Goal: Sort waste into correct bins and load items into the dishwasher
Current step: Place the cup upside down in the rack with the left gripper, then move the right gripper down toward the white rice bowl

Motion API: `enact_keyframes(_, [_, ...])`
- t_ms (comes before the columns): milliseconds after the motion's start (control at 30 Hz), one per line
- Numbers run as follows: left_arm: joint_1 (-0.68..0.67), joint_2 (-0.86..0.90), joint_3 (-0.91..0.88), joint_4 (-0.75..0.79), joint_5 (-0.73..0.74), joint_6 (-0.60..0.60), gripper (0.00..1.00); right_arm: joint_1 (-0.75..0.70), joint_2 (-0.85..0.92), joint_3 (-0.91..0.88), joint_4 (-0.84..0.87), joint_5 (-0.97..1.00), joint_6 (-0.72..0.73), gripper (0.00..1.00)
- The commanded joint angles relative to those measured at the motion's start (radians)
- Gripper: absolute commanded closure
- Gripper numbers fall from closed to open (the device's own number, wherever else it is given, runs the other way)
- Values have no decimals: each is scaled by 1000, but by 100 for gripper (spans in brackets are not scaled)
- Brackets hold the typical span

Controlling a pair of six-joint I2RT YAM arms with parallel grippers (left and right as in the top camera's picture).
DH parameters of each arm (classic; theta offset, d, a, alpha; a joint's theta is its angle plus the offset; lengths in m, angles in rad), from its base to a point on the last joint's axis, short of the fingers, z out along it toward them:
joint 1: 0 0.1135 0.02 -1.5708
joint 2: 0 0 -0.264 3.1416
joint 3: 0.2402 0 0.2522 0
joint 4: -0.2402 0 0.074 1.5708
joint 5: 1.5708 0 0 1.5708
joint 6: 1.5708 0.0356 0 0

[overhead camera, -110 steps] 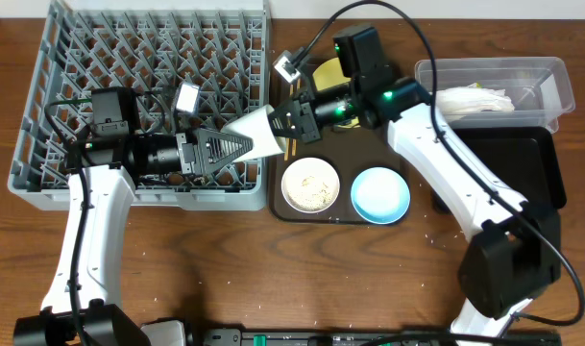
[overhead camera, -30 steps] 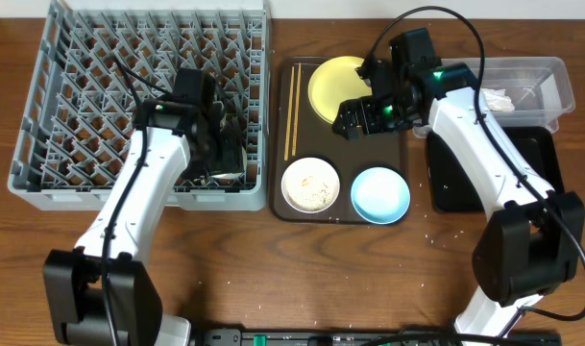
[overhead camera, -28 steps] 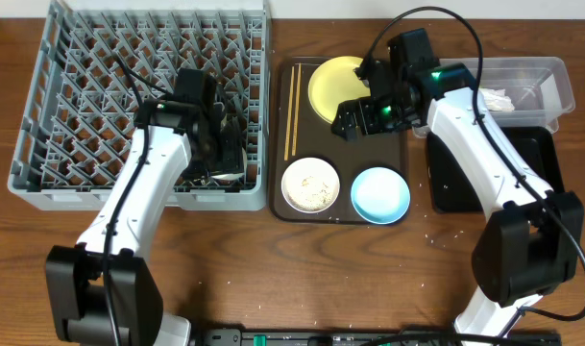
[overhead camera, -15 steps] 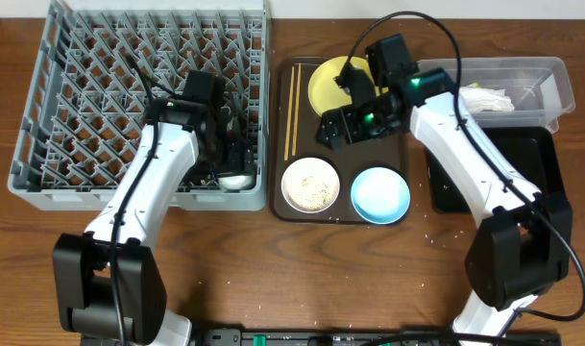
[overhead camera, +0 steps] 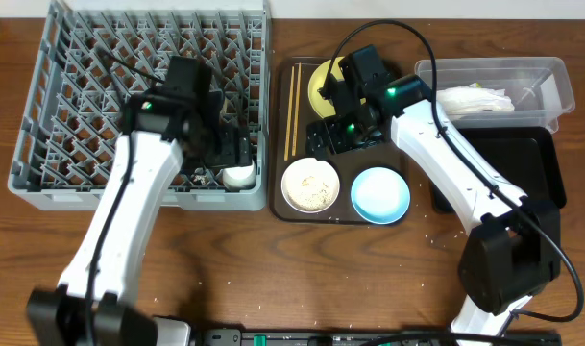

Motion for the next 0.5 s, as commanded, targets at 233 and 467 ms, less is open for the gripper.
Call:
enact_keyframes(233, [-82, -76, 26, -7, 43, -122, 9, 12, -27, 0, -13, 21, 29, 4])
enact_keyframes(467, [-93, -77, 26, -30, 42, -137, 10, 45, -27, 0, -41, 20, 37, 4])
